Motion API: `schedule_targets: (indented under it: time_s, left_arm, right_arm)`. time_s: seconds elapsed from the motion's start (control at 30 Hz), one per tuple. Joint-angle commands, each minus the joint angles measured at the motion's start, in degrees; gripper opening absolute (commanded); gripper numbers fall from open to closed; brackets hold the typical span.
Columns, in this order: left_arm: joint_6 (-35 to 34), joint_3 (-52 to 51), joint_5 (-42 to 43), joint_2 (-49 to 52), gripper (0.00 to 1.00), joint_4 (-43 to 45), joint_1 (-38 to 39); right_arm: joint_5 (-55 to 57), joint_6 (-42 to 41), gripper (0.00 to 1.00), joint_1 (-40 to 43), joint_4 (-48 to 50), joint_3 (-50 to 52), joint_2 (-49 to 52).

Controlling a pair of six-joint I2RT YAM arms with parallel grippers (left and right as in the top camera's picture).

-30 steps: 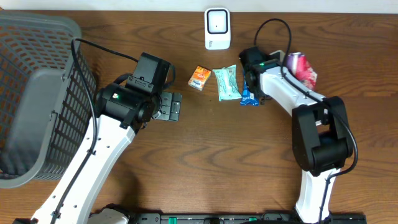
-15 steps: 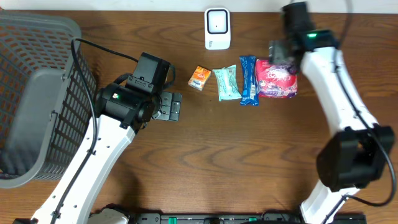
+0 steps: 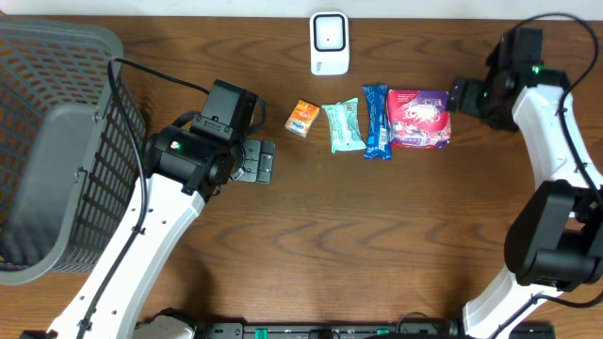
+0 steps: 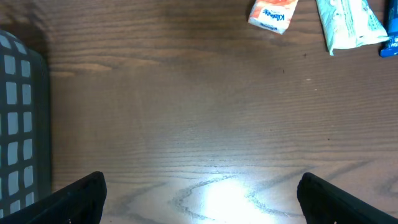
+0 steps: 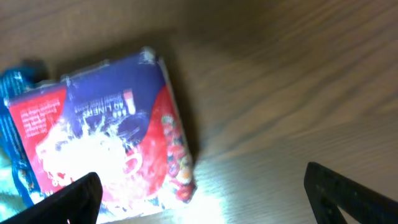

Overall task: Scan the item barcode
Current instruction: 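Lift the Carefree pack up in front of the white scanner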

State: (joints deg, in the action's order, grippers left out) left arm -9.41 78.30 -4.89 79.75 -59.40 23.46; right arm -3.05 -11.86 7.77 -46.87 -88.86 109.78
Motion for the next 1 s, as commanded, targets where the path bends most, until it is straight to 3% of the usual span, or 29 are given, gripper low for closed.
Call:
schedule_targets:
  time_s: [0.0,0.13,0.4,0.57,0.7,0.77,0.97]
  left_arm:
    - [-0.8,-0.1,-0.5,0.2,0.98,-0.1,0.0]
    - [-0.8,-0.1,-0.5,0.2,0.98,-0.1,0.0]
    - [-0.8,-0.1,-0.5,0.2,0.98,-0.1,0.0]
    - [-0.8,-0.1,-0.5,0.2,0.98,-0.1,0.0]
    - [-0.8,-0.1,-0.5,0.2,0.98,-0.1,0.0]
    - [-0.8,-0.1,-0.5,0.2,0.98,-0.1,0.0]
    - [-0.8,-0.1,-0.5,0.2,0.98,-0.1,0.0]
  right_arm:
    - [-13.4,1.4,0.96,2.1,4.6,5.7,0.5]
    - [-20.7,1.2,0.91,3.9,10.6,11.3,0.5]
    - [-21.9,1.2,0.82,4.5,18.8,21.1,0.7]
    - [-26.3,1.2,0.57,4.5,25.2,25.7,0.9]
    - [-28.8,1.2,0.16,4.5,25.9,26.1,0.8]
    - [-31.4,1.1,0.01,4.4,25.6,25.8,0.5]
    - [-34.0,-4.2,0.01,4.1,25.1,23.0,-1.1]
